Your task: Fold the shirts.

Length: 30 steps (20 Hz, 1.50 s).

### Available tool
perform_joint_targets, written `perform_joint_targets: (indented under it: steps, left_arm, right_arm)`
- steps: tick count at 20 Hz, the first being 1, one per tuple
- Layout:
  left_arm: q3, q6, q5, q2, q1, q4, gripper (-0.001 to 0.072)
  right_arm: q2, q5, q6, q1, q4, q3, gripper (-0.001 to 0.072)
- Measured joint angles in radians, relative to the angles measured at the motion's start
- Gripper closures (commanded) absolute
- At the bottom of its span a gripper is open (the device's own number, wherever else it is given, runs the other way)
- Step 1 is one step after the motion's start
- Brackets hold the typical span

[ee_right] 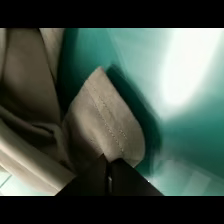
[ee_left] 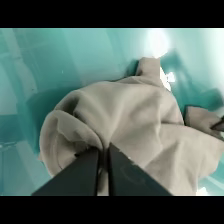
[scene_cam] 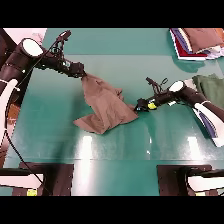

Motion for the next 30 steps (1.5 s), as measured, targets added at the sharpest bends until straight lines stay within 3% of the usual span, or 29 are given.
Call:
perform_joint_targets:
  steps: [4, 10, 14, 19, 25, 30]
  left_arm:
    - [0.029, -0.003, 0.005, 0.106, 0.0, 0.085, 0.0678]
    - [0.143, -0.006, 0.002, 0.42, 0.0, 0.229, 0.0678]
    - [0.19, -0.007, -0.043, 0.584, -0.001, 0.224, 0.0679]
    - [0.217, -0.013, -0.17, 0.64, -0.001, 0.166, 0.0678]
    - [-0.156, -0.009, -0.2, 0.603, -0.001, 0.128, 0.0677]
    - [-0.52, 0.018, -0.018, 0.49, -0.002, 0.116, 0.0672]
  right_arm:
    - [0.076, 0.002, -0.01, -0.037, -0.037, 0.087, 0.07]
    - [0.351, 0.067, 0.008, -0.186, -0.114, 0.353, 0.0701]
    - [0.478, 0.106, 0.017, -0.229, -0.125, 0.524, 0.0701]
    - [0.526, 0.225, 0.098, -0.243, -0.201, 0.671, 0.0701]
    - [0.397, 0.439, 0.183, -0.246, -0.319, 0.675, 0.0701]
    - [0.284, 0.448, 0.197, -0.246, -0.344, 0.474, 0.0701]
